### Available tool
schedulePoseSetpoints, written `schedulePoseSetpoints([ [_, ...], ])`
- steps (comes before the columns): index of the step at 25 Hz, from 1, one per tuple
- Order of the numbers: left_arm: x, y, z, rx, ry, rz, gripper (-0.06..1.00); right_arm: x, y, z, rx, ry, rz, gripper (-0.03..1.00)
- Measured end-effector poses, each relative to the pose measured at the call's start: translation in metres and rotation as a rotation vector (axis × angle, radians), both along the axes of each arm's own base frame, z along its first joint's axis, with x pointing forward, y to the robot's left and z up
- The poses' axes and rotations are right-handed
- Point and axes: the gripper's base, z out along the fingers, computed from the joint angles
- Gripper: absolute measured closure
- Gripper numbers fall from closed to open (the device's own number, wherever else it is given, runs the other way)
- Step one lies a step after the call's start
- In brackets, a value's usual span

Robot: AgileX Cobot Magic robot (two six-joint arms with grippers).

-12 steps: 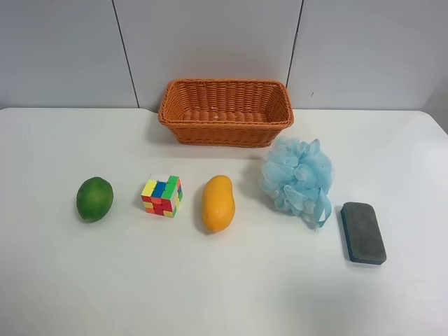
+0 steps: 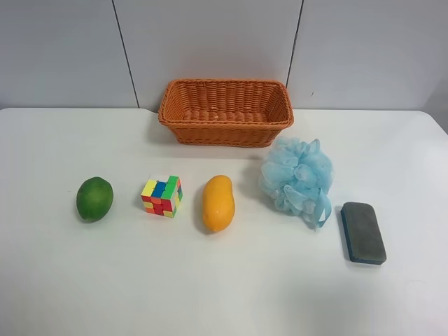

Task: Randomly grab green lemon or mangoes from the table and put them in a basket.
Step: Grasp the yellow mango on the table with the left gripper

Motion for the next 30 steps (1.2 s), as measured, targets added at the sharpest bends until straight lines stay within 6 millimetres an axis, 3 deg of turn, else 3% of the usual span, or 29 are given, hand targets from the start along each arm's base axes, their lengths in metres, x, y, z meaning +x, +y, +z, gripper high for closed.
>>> schedulePoseSetpoints([
  [12,0.001,0.002,0.000,0.008,0.007,0.022,-0.05,0.000,0.000,0.000,0.000,0.000,0.000,0.15],
  [16,0.019,0.007,0.007,0.016,0.115,0.060,-0.05,0.000,0.000,0.000,0.000,0.000,0.000,0.15],
  [20,0.053,0.017,0.035,0.086,0.242,0.102,-0.05,0.000,0.000,0.000,0.000,0.000,0.000,0.15],
  [25,0.115,0.027,0.066,0.149,0.365,0.124,-0.05,0.000,0.000,0.000,0.000,0.000,0.000,0.15],
  [30,0.170,0.027,0.052,0.117,0.490,0.084,-0.05,0.000,0.000,0.000,0.000,0.000,0.000,0.15],
])
